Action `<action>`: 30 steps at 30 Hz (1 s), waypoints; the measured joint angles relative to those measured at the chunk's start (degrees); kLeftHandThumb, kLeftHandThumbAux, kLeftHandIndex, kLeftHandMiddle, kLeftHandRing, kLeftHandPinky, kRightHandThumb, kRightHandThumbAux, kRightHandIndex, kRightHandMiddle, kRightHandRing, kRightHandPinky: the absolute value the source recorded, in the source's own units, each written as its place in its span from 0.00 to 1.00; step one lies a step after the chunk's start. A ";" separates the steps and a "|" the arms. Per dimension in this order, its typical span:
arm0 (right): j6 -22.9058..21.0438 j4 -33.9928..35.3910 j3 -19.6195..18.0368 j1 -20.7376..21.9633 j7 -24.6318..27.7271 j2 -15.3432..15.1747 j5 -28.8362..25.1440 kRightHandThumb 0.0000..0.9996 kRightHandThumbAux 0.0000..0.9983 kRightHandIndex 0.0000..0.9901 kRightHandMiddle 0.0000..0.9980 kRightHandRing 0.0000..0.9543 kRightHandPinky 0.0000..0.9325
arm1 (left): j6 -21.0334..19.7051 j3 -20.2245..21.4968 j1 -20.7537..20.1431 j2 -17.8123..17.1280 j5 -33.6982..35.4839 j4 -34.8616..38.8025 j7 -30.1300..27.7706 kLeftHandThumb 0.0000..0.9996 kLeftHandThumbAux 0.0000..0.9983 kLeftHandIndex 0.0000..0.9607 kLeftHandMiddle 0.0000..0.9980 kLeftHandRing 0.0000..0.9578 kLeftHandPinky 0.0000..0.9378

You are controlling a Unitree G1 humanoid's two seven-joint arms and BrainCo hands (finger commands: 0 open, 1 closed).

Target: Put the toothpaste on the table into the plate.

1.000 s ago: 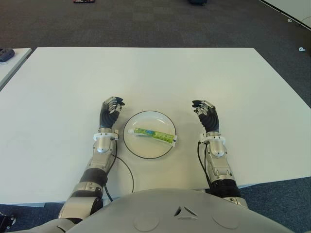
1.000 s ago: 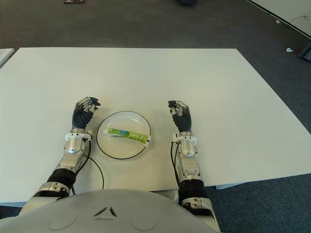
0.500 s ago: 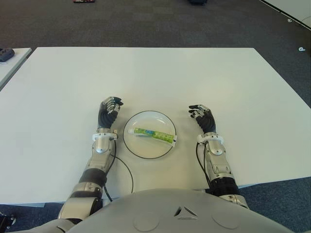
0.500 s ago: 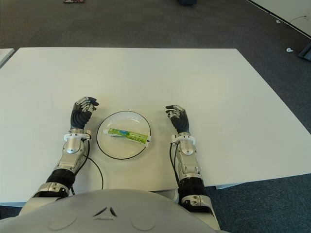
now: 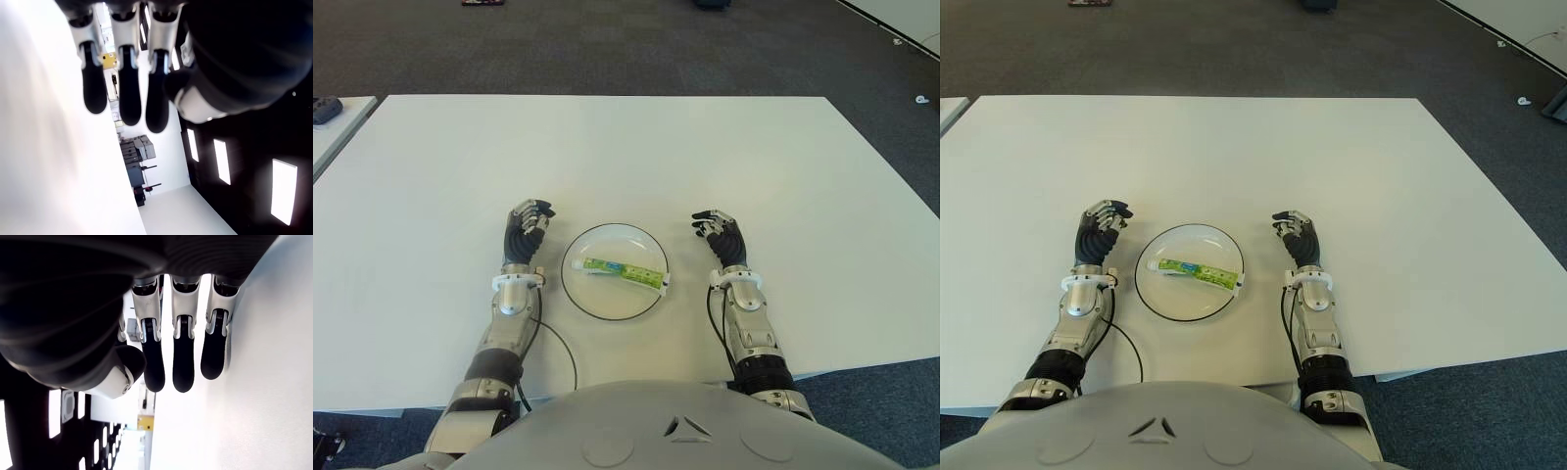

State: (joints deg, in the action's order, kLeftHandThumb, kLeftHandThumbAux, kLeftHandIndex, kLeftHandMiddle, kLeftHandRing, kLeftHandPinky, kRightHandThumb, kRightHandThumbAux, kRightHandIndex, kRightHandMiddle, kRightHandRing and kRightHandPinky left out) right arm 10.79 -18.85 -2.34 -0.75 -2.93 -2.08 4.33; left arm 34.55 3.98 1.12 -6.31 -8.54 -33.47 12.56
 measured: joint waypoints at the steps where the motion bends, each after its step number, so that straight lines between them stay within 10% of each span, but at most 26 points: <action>1: 0.05 -0.09 0.00 0.04 -0.20 0.01 0.02 0.70 0.74 0.42 0.39 0.39 0.42 | -0.26 0.03 0.27 -0.09 -0.11 0.33 0.05 0.70 0.72 0.44 0.50 0.50 0.49; 30: 0.99 -0.55 1.13 0.52 -1.98 0.27 0.82 0.71 0.73 0.42 0.41 0.41 0.44 | -1.54 1.57 3.73 -0.62 0.11 4.22 0.29 0.70 0.72 0.44 0.49 0.50 0.49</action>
State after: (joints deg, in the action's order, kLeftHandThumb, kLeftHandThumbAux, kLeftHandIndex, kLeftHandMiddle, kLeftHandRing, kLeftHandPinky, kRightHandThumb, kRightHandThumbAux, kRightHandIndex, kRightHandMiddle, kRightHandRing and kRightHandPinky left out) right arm 11.78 -19.41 -1.22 -0.23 -4.91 -1.81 5.14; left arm 33.02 5.56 4.86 -6.93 -8.43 -29.25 12.85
